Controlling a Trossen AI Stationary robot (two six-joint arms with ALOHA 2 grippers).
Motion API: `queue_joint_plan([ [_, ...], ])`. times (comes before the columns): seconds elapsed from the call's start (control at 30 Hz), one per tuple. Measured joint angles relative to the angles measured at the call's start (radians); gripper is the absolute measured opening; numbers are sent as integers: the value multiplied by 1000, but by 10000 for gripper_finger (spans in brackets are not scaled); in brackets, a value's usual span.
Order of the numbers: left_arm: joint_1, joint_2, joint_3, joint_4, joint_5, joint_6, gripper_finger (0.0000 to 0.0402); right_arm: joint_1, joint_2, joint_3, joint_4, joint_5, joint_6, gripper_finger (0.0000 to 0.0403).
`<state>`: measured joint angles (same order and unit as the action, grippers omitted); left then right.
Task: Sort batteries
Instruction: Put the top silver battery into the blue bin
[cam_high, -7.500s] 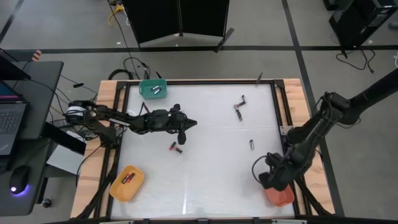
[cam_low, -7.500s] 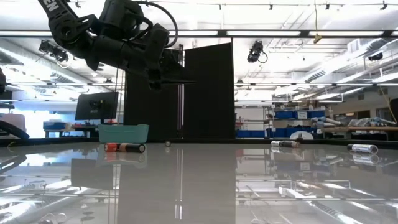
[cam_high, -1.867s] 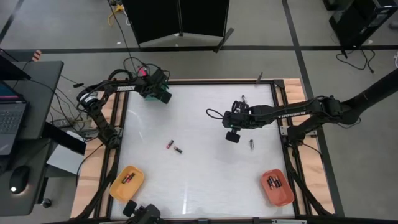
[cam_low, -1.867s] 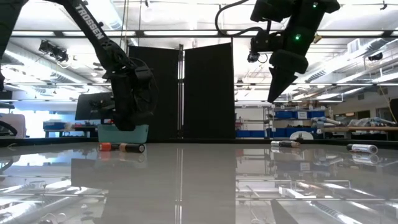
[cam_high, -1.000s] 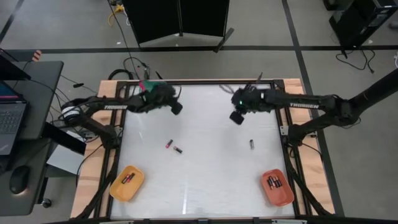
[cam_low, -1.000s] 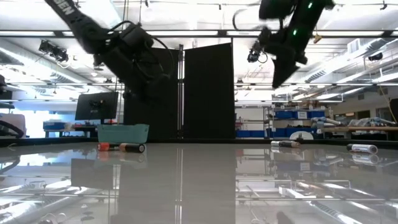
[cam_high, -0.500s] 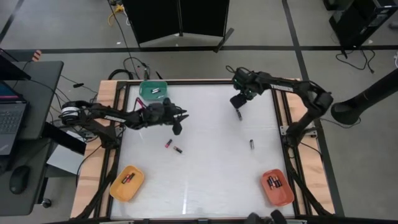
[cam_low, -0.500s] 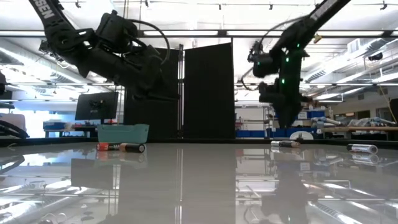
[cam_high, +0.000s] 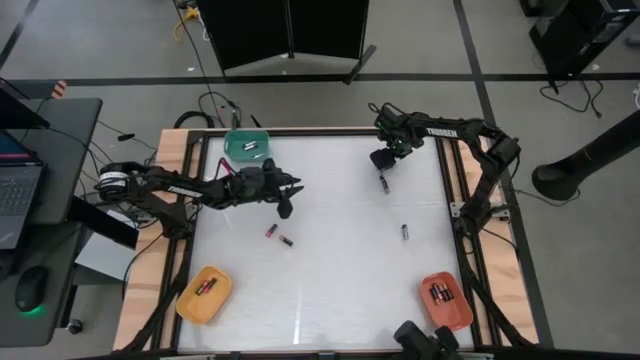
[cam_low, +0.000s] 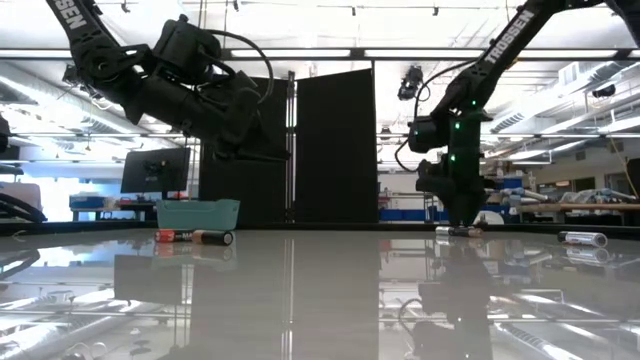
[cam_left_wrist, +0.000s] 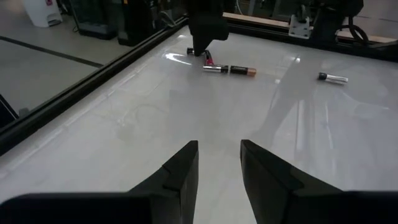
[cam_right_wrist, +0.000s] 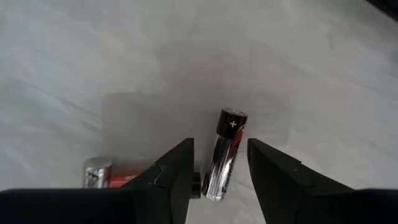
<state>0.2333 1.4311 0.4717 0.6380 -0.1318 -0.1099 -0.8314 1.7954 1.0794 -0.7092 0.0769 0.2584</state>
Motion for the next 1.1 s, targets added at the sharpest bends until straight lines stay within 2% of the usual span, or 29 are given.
queue_joint_plan([
  [0.23,0,0,0,0,0,-3,127,-14,38,5,6,-9,0,142],
  [0.57,0,0,0,0,0,-7,127,-14,27,2,14,-8,-35,59],
  [0.63,-4,0,0,6,0,-14,127,-14,15,-1,13,-3,-47,58],
  [0.93,-37,2,0,125,-3,-17,127,1,-149,-2,10,23,-71,58],
  [1.03,-46,2,0,189,16,-2,127,49,-215,-9,64,24,-73,58],
  [1.1,-50,2,0,230,25,-1,127,92,-256,-31,138,-12,-78,58],
])
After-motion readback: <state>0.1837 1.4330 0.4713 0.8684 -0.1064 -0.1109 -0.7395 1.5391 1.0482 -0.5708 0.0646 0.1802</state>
